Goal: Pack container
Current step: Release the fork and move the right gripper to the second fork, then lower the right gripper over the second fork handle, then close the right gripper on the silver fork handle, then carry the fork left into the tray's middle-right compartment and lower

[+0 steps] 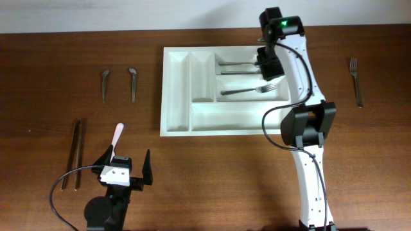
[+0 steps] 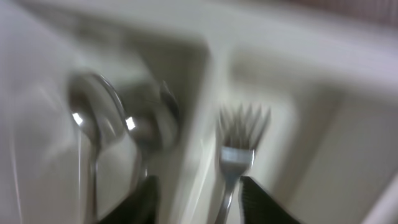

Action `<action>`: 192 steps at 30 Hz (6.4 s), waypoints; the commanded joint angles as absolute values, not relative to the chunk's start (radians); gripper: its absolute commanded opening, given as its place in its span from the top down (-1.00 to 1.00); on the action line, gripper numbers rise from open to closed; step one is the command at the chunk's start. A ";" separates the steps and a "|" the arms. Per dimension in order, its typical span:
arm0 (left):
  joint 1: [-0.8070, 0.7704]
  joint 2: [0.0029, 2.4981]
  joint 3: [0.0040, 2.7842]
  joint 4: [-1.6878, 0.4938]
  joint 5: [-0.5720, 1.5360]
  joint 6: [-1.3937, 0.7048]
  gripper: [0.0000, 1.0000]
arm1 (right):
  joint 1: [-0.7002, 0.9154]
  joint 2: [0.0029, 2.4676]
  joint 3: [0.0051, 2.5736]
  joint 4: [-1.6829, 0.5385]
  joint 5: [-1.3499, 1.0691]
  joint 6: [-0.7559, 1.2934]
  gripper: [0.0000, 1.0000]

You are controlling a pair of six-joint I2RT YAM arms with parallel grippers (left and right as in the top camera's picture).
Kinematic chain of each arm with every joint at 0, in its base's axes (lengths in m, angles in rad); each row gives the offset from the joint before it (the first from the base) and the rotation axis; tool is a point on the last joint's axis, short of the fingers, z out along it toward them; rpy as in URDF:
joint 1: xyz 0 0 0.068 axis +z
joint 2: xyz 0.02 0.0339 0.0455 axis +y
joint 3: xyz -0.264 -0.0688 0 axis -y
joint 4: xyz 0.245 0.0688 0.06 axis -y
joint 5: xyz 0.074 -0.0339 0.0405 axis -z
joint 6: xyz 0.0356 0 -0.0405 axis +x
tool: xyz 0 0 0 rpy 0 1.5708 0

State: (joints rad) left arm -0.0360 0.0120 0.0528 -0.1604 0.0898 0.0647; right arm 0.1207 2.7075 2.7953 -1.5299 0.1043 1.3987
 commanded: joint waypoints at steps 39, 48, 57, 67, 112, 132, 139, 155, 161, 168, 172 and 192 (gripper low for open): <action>-0.029 0.005 0.046 -0.157 0.083 0.081 -0.98 | -0.477 2.690 2.896 -1.450 -0.056 -0.365 -0.98; -0.029 0.005 0.046 -0.157 0.083 0.081 -0.98 | -0.477 2.730 2.893 -1.466 -0.040 -0.389 -0.98; -0.029 0.005 0.046 -0.157 0.083 0.081 -0.98 | -0.478 2.773 2.889 -1.443 -0.020 -0.388 -0.98; -0.029 0.005 0.046 -0.157 0.083 0.081 -0.98 | -0.481 2.836 2.887 -1.400 0.004 -0.389 -0.98; -0.029 0.005 0.046 -0.157 0.083 0.081 -0.98 | -0.487 2.904 2.737 -1.364 -0.056 -0.412 -0.93; -0.029 0.005 0.046 -0.157 0.083 0.081 -0.98 | -0.487 2.904 2.729 -1.316 -0.056 -0.379 0.90; -0.029 0.005 0.046 -0.157 0.083 0.081 -0.98 | -0.484 2.901 2.750 -1.309 -0.057 -0.305 0.93; -0.029 0.005 0.046 -0.157 0.083 0.081 -0.98 | -0.403 2.638 3.142 -1.430 -0.148 0.099 0.92; -0.029 0.005 0.046 -0.157 0.083 0.081 -0.99 | -0.312 2.512 3.142 -1.499 -0.151 0.318 0.92; -0.029 0.005 0.046 -0.157 0.083 0.081 -0.99 | -0.175 2.444 3.142 -1.699 -0.152 0.722 0.92; -0.029 0.005 0.046 -0.157 0.083 0.081 -0.98 | -0.118 2.445 3.140 -1.699 -0.207 0.853 0.92; -0.029 0.005 0.046 -0.157 0.083 0.081 -0.99 | 0.141 2.448 2.735 -1.675 -0.158 1.743 0.91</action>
State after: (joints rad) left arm -0.0360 0.0116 0.0528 -0.1604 0.0898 0.0647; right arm 0.1253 2.4599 2.7949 -1.6871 -0.1818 1.5585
